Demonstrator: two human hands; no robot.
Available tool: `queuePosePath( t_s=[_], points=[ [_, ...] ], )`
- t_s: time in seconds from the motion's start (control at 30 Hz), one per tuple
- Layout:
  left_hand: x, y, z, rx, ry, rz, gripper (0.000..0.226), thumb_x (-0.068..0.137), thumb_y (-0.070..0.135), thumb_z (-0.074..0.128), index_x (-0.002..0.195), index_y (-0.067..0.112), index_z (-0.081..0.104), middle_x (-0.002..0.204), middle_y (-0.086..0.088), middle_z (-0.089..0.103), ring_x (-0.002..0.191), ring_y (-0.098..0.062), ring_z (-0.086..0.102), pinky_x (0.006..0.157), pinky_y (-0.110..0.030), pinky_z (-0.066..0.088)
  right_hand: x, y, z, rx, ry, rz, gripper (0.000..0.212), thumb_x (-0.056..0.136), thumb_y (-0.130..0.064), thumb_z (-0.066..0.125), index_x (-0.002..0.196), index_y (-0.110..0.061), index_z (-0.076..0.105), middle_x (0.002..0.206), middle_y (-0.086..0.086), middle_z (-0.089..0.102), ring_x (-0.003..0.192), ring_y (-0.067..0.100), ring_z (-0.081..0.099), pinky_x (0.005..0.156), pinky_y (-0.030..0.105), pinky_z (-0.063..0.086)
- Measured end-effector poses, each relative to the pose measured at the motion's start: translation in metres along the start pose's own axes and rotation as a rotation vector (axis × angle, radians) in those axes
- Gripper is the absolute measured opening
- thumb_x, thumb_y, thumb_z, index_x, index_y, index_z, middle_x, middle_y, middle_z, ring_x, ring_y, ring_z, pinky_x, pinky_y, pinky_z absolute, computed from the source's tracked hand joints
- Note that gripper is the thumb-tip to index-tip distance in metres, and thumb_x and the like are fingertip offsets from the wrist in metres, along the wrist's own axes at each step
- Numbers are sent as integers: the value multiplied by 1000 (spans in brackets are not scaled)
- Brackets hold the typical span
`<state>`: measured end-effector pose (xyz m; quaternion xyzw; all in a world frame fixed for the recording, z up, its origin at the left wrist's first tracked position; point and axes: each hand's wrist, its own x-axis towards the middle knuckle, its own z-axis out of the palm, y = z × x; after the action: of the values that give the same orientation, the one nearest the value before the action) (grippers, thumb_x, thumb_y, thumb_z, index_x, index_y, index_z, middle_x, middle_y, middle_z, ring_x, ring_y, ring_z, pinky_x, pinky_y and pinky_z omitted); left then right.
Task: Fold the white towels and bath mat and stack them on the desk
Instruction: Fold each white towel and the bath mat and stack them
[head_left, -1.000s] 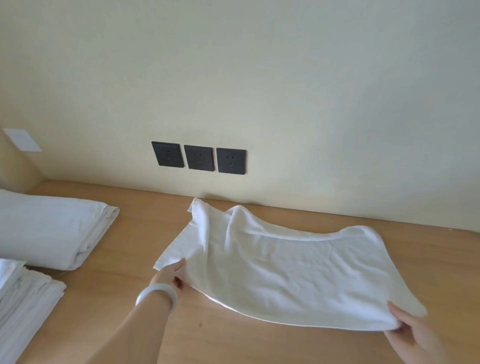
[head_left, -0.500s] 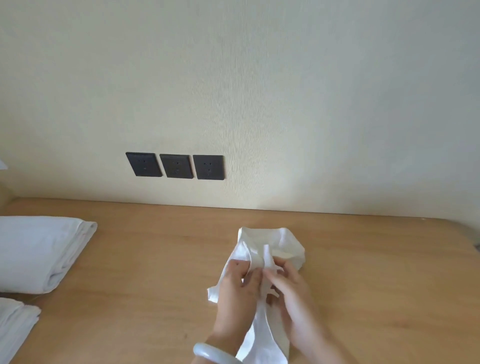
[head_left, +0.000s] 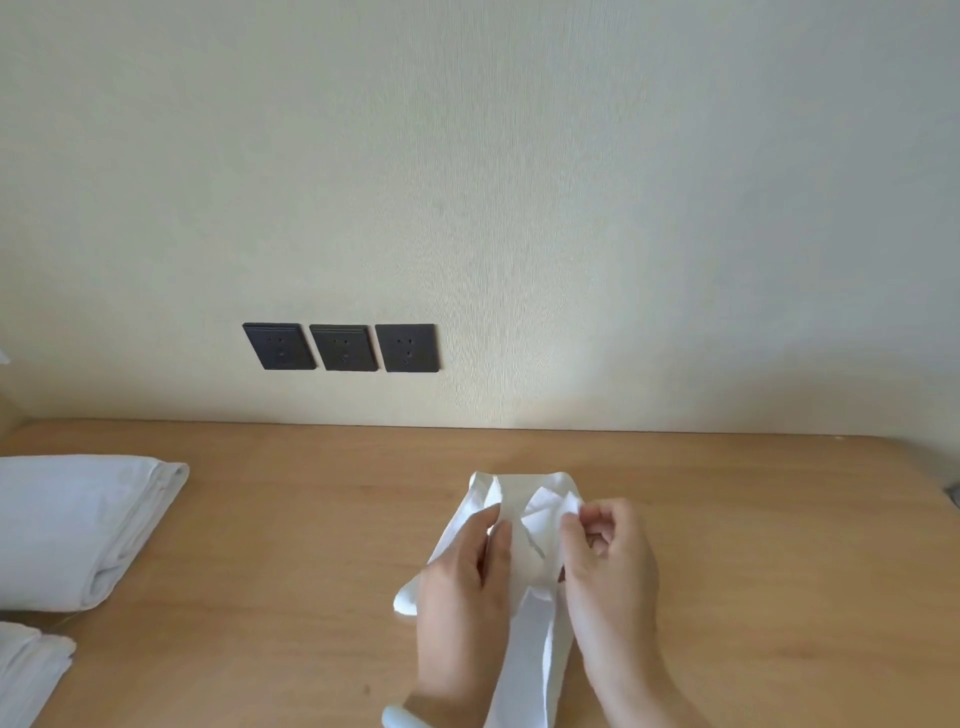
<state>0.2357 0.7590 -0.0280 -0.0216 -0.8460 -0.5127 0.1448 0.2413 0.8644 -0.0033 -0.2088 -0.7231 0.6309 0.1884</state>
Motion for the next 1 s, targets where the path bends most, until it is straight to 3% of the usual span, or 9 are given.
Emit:
queuePosePath(
  t_s=[0.07,0.13,0.2,0.27,0.37,0.53,0.63,0.83,1.0],
  points=[
    [-1,6,-2,76,31,130,17,95,17,60,106,23,72,51,21,47,48,5,47,48,-2,30,0,-1,2,-15,2,-12,10,90,-14,62,83,-19,57,77,-2,66,71,8,62,62,18,46],
    [-3,6,-1,111,8,282,19,94,21,60,109,28,68,71,26,56,60,12,53,56,1,36,-1,-5,3,70,-48,64,9,90,-11,62,85,-18,63,78,1,69,74,13,66,62,23,50],
    [-4,3,-1,117,-36,357,25,96,27,51,117,29,64,87,19,60,69,6,57,60,-6,44,-2,-9,1,179,-122,142,11,90,-8,61,83,-14,67,75,3,70,68,17,66,60,28,50],
    [-3,2,-3,172,-52,398,33,94,23,49,121,22,66,86,16,62,67,4,53,60,3,36,-2,-11,-1,224,-156,162,16,90,-5,61,76,-11,67,68,5,67,62,17,60,61,31,47],
    [-3,7,-5,258,-67,374,38,91,21,47,123,18,67,77,17,59,63,-1,48,55,6,23,-2,-11,-3,215,-173,147,15,89,-8,63,76,-13,69,69,7,68,65,21,61,65,33,48],
    [-5,9,-5,303,-47,383,42,89,18,45,125,15,66,79,15,61,63,-5,50,52,1,28,-4,-14,-4,149,-167,100,10,89,-11,66,83,-16,72,74,0,72,68,10,66,60,16,49],
    [-6,7,-4,358,-47,391,44,87,18,44,125,14,66,74,15,57,54,-5,46,45,-9,32,-5,-12,-4,55,-125,32,14,88,-11,67,81,-23,71,75,-8,72,69,6,67,64,19,52],
    [-8,11,-1,436,-26,388,45,82,19,43,118,16,71,77,17,62,46,-4,49,43,-11,33,-9,-15,-6,-37,-120,-53,11,88,-17,67,81,-25,70,74,-13,71,70,4,68,68,23,55],
    [-9,11,-5,384,-93,384,43,85,17,43,119,25,68,76,17,54,55,-5,45,45,-8,27,-4,-24,-9,49,-170,67,12,81,-24,76,75,-17,69,70,-1,71,65,17,70,65,30,55]
  ],
)
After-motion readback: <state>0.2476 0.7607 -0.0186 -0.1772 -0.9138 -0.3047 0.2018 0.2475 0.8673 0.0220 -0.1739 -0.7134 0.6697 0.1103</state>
